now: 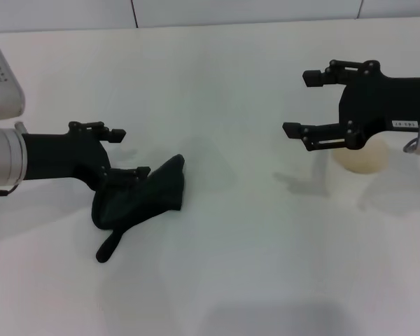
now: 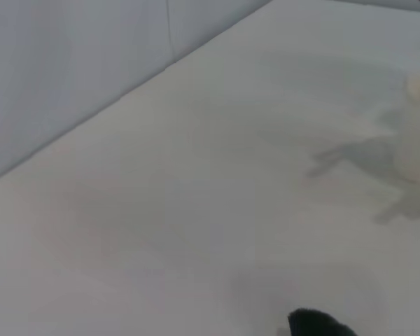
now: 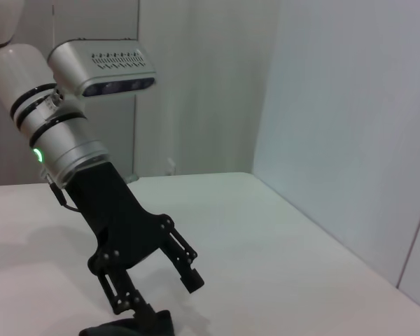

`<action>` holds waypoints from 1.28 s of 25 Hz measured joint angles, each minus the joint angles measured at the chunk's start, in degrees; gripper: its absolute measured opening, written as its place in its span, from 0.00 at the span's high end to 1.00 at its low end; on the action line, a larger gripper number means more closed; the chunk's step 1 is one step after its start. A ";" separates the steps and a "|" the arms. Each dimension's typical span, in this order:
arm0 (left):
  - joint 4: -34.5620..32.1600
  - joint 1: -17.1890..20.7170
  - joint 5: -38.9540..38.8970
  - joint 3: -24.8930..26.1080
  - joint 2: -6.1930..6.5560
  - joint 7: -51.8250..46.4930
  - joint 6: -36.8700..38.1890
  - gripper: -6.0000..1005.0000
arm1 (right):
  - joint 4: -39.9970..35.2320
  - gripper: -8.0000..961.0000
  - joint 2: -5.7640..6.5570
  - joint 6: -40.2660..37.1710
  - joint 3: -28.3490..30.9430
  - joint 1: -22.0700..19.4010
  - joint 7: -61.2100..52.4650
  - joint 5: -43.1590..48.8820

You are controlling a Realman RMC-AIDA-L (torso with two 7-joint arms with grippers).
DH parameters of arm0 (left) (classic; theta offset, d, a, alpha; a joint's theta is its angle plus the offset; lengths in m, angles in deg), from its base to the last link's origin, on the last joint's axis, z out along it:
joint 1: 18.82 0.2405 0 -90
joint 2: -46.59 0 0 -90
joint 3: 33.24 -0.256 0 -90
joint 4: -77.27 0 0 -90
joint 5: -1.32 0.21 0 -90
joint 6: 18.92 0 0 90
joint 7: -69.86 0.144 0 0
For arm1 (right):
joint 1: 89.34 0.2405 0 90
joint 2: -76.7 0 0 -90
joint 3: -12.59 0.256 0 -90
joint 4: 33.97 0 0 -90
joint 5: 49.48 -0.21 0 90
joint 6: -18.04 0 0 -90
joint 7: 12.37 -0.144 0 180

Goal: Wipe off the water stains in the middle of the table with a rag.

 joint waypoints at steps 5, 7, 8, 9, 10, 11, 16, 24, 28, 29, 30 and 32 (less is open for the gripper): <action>-0.83 -0.71 -1.73 0.79 0.04 4.02 2.82 0.24 | 0.20 0.13 0.00 0.17 0.19 0.42 -0.27 0.00; -1.28 -1.24 -2.72 2.88 0.03 5.24 6.23 0.18 | 0.31 0.13 0.00 0.17 0.35 0.43 -0.33 0.04; -1.39 -1.64 -3.43 4.93 0.05 5.91 8.83 0.15 | 0.36 0.13 0.00 0.17 0.45 0.43 -0.35 0.09; -1.40 -1.89 -4.08 6.88 0.08 6.37 11.09 0.12 | 0.41 0.13 0.02 0.17 0.56 0.43 -0.37 0.13; -1.37 -2.07 -4.79 8.90 0.17 6.92 13.75 0.12 | 0.44 0.13 0.03 0.17 0.59 0.43 -0.38 0.15; -1.28 -2.08 -5.69 10.83 0.26 7.40 16.18 0.12 | 0.46 0.13 0.06 0.17 0.63 0.40 -0.40 0.16; -1.03 -0.89 -9.14 19.77 0.62 9.10 27.84 0.13 | 0.75 0.13 0.15 -0.39 1.70 0.02 -0.45 0.21; 0.49 1.57 -9.57 21.65 2.97 9.26 33.66 0.13 | 2.59 0.13 0.18 -0.81 2.01 0.39 -0.45 0.57; 2.42 1.37 -9.91 21.69 4.49 9.29 34.78 0.13 | 2.61 0.13 0.18 -0.87 2.02 0.33 -0.45 0.57; 2.63 1.16 -9.92 21.68 4.65 9.26 34.96 0.13 | 2.61 0.13 0.18 -0.94 2.02 0.30 -0.45 0.57; 2.67 1.06 -9.89 21.63 4.76 9.23 35.06 0.13 | 2.61 0.13 0.18 -1.01 2.03 0.29 -0.47 0.57; 2.76 0.74 -9.60 21.37 4.87 9.04 35.22 0.13 | 2.61 0.13 0.18 -1.10 2.02 0.29 -0.54 0.57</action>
